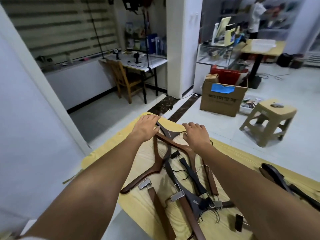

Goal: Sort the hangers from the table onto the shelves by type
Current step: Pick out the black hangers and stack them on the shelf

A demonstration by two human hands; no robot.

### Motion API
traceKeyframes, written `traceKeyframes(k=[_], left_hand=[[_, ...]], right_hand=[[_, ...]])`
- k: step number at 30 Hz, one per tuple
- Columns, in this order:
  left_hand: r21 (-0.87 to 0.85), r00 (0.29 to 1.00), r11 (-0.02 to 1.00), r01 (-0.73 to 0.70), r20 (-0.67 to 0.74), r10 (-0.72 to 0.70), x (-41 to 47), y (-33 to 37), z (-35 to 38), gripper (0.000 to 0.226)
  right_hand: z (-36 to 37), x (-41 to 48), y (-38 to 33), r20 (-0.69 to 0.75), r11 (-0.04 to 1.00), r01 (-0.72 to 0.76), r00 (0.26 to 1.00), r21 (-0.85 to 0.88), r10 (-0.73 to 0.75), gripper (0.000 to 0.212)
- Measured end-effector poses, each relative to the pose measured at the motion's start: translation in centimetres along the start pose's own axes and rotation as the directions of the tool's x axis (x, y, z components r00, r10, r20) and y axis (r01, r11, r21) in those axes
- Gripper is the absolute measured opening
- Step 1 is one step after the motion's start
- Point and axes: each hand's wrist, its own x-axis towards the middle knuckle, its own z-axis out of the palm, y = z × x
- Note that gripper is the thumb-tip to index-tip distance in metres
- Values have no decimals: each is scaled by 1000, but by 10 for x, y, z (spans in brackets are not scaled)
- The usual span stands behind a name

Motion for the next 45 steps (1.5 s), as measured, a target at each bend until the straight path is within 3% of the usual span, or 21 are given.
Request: traceKeyframes(k=[11, 24, 29, 36, 45], left_hand=[[-27, 970, 982, -189, 154, 190, 121, -30, 87, 48], [-9, 889, 956, -294, 365, 277, 199, -56, 192, 52], [3, 857, 951, -309, 435, 277, 223, -65, 218, 55], [76, 781, 921, -382, 559, 278, 243, -70, 247, 60], [76, 738, 889, -451, 593, 323, 259, -78, 256, 56]], right_hand=[[79, 68, 20, 190, 989, -146, 971, -4, 144, 45], [194, 104, 27, 451, 991, -94, 891, 99, 40, 50], [217, 116, 27, 484, 990, -78, 875, 115, 13, 54], [231, 121, 36, 474, 984, -39, 879, 176, -50, 35], [217, 121, 45, 503, 965, 9, 852, 262, -145, 32]])
